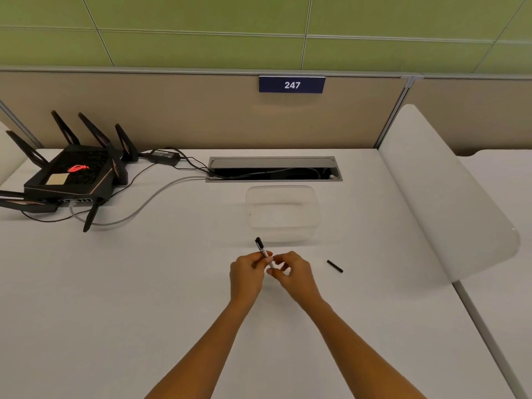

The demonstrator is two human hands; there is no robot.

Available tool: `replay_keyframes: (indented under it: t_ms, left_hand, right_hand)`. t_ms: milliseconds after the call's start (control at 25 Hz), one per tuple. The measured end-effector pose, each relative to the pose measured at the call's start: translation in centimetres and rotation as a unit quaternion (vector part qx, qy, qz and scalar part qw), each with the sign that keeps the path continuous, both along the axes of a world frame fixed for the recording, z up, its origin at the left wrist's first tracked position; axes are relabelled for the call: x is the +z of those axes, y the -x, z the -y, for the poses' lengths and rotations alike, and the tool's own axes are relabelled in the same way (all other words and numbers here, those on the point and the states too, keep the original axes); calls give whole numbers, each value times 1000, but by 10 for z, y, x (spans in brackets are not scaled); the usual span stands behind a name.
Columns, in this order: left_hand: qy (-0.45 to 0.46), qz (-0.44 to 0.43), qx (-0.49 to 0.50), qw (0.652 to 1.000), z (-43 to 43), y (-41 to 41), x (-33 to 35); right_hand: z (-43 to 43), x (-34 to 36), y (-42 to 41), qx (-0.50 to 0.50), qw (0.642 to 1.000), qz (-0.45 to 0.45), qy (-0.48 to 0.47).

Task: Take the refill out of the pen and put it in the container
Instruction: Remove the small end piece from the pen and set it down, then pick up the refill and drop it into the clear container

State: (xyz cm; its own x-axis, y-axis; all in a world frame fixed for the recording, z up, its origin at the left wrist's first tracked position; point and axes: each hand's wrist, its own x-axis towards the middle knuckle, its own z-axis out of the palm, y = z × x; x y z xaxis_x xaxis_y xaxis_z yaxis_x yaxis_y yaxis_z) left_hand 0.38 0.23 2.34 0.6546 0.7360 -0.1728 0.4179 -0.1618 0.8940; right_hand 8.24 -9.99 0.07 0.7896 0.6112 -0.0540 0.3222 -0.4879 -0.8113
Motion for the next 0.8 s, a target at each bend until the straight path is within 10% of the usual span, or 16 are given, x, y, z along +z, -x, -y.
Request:
replay_keyframes:
  t_ms: [800]
  left_hand:
    - [-201,-186,-212,938,-10,39,-57]
  right_hand:
    - [-5,1,15,-7,997,54,53]
